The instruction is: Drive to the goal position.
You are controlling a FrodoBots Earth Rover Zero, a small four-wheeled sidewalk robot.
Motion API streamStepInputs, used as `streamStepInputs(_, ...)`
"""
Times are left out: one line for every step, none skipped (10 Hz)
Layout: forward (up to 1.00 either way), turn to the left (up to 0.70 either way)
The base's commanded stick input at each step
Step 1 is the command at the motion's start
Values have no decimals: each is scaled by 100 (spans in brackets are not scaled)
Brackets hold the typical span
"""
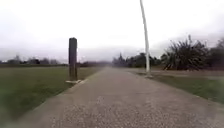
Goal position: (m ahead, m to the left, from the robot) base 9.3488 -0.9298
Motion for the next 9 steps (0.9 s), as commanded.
streamStepInputs(85, -21)
streamStepInputs(85, -13)
streamStepInputs(85, -6)
streamStepInputs(85, 0)
streamStepInputs(85, 0)
streamStepInputs(85, 0)
streamStepInputs(85, 0)
streamStepInputs(85, 0)
streamStepInputs(85, 0)
